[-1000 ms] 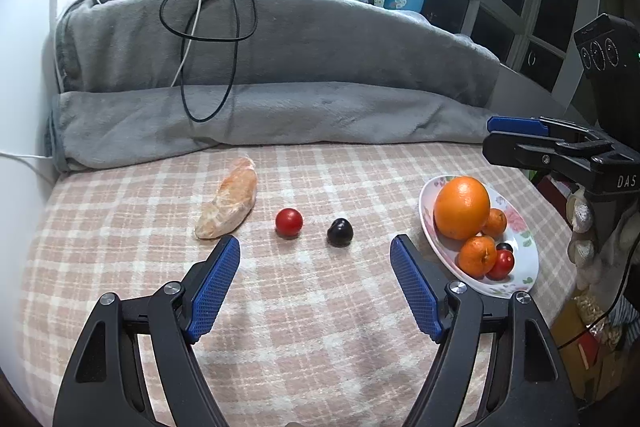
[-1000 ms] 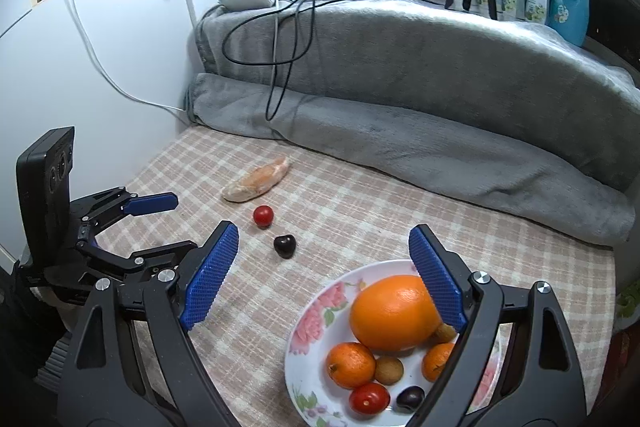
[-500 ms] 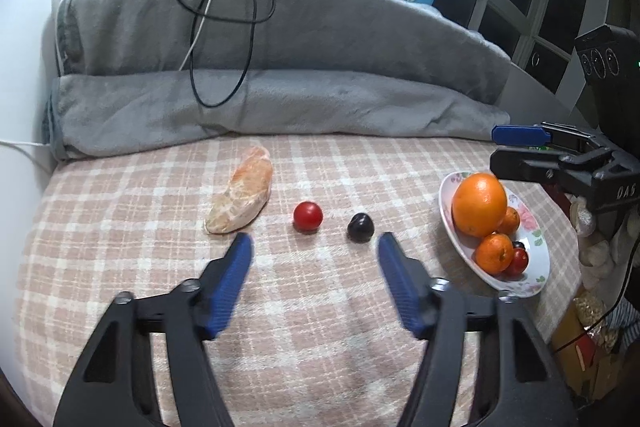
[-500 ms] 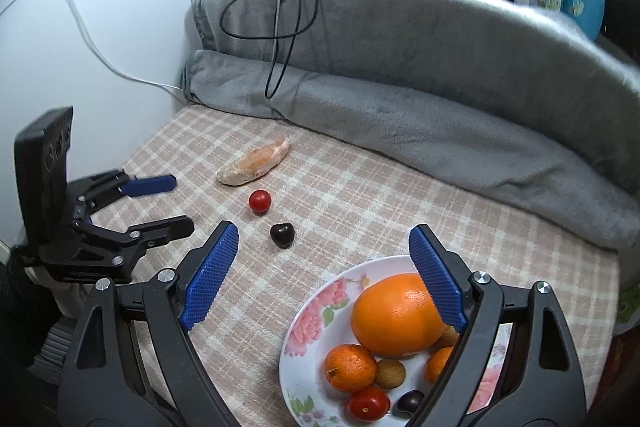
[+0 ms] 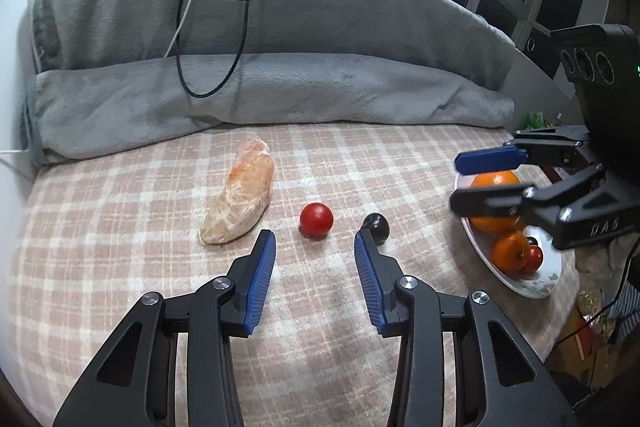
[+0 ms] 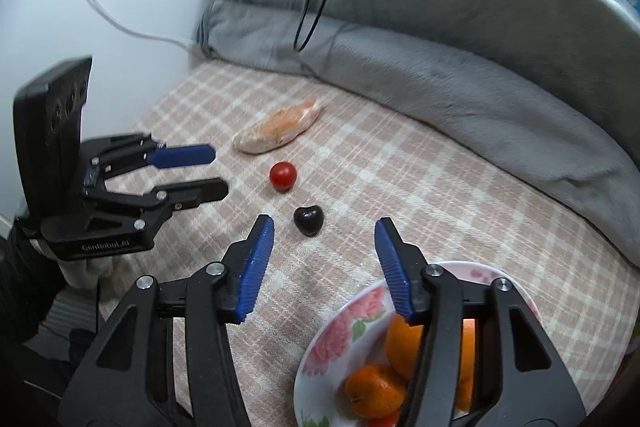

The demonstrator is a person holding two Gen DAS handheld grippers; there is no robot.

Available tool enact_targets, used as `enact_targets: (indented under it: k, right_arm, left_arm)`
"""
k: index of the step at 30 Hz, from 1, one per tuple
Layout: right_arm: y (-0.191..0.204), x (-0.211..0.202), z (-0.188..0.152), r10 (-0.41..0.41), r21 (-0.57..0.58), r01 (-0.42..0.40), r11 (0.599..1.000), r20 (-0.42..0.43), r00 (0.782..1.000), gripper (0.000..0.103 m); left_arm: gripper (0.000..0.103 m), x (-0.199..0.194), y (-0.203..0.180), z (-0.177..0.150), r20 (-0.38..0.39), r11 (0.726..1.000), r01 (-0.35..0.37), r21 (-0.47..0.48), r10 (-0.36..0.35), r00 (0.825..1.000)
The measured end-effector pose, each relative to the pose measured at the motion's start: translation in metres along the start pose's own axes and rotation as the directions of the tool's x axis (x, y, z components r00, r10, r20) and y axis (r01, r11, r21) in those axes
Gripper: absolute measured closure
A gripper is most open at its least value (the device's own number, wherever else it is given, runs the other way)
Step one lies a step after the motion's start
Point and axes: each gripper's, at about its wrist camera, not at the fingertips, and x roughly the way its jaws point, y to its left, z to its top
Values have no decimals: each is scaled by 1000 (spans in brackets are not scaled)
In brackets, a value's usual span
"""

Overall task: Organize fruits
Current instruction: 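Grasp the cherry tomato with the left gripper while the right gripper grasps the plum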

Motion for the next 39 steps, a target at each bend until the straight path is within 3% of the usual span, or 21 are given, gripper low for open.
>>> enact_targets:
  k: [11,29,33,39]
  right_arm:
    - [14,29,3,-13,-102,4,995,-90,996,60]
    - [22,64,7,-66,-204,33,978,-160,985,61]
    - [21,71,9,-66,-207,28,978,-177,982,67]
    - [18,77,10,-69,-202,27,979,-202,977,67]
  left_arm:
    - [73,28,-2,3,-47,1000,27,-5,-28,999]
    - [73,65,-5,7,-103,999,32,-7,-33,994]
    - [73,70,-3,6,-110,999,37,-5,-38,993]
    - [80,75,2,8,-103,999,43,-26,-46,994]
